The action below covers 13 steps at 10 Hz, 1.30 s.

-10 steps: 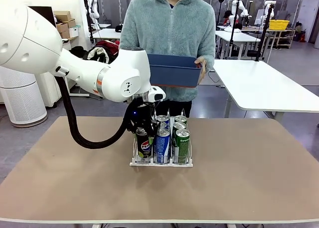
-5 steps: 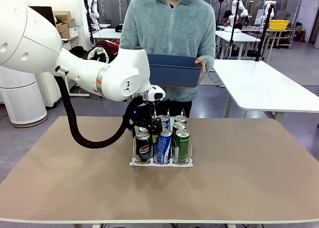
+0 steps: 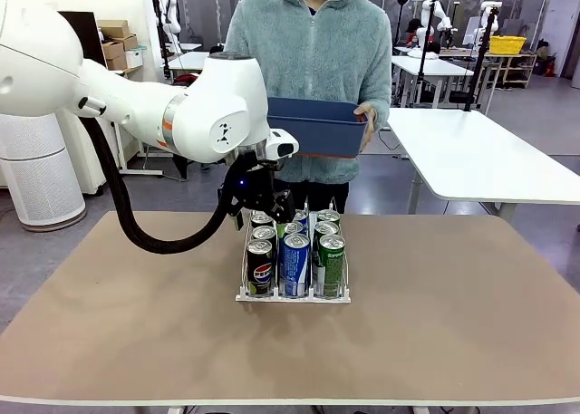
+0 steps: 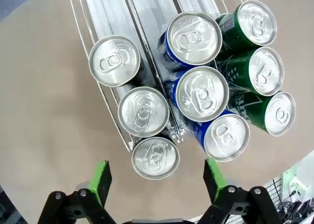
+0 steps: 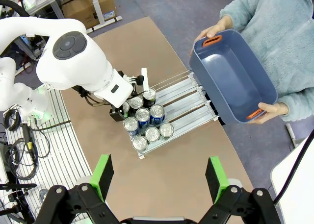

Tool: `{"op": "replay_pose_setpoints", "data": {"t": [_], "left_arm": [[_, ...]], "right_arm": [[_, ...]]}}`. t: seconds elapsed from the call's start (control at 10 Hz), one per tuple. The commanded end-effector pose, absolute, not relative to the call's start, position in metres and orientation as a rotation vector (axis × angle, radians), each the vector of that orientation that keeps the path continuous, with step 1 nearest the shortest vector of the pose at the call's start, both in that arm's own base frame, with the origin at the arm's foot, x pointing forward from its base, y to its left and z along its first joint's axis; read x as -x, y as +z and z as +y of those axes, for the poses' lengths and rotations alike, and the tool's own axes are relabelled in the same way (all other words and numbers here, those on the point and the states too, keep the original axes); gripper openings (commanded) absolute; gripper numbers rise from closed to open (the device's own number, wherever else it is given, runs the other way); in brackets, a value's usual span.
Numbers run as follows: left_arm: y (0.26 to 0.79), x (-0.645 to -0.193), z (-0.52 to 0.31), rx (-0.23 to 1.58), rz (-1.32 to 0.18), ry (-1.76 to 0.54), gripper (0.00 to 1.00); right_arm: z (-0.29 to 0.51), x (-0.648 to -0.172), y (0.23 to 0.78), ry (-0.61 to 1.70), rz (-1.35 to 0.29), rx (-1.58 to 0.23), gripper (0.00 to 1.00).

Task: Fill the beverage cans into the dispenser.
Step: Place the picked Pepsi coke in the line of the Automatic Can Dispenser with the same cans.

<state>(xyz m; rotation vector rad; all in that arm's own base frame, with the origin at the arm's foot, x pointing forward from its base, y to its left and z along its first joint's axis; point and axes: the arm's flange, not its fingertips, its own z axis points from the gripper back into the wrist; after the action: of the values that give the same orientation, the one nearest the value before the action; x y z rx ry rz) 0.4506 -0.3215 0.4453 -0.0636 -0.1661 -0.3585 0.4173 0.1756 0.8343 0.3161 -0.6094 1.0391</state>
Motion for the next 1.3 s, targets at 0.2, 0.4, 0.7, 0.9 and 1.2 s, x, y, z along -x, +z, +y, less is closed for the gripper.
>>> {"op": "replay_pose_setpoints", "data": {"t": [0.2,0.4,0.7,0.9,1.2], "left_arm": [[0.428,-0.456,-0.324,0.065,-0.144,-0.382,1.00],[0.428,-0.456,-0.324,0.065,-0.144,-0.382,1.00],[0.428,-0.456,-0.324,0.065,-0.144,-0.382,1.00],[0.428,-0.456,-0.324,0.065,-0.144,-0.382,1.00],[0.443,-0.454,-0.314,0.098,-0.160,-0.454,1.00]], "right_arm": [[0.176,-0.417,0.834,1.038,-0.608,-0.317,1.00],[0.176,-0.417,0.834,1.038,-0.608,-0.317,1.00],[0.176,-0.417,0.834,1.038,-0.608,-0.317,1.00],[0.176,-0.417,0.834,1.038,-0.608,-0.317,1.00],[0.176,-0.417,0.834,1.038,-0.608,-0.317,1.00]]}}
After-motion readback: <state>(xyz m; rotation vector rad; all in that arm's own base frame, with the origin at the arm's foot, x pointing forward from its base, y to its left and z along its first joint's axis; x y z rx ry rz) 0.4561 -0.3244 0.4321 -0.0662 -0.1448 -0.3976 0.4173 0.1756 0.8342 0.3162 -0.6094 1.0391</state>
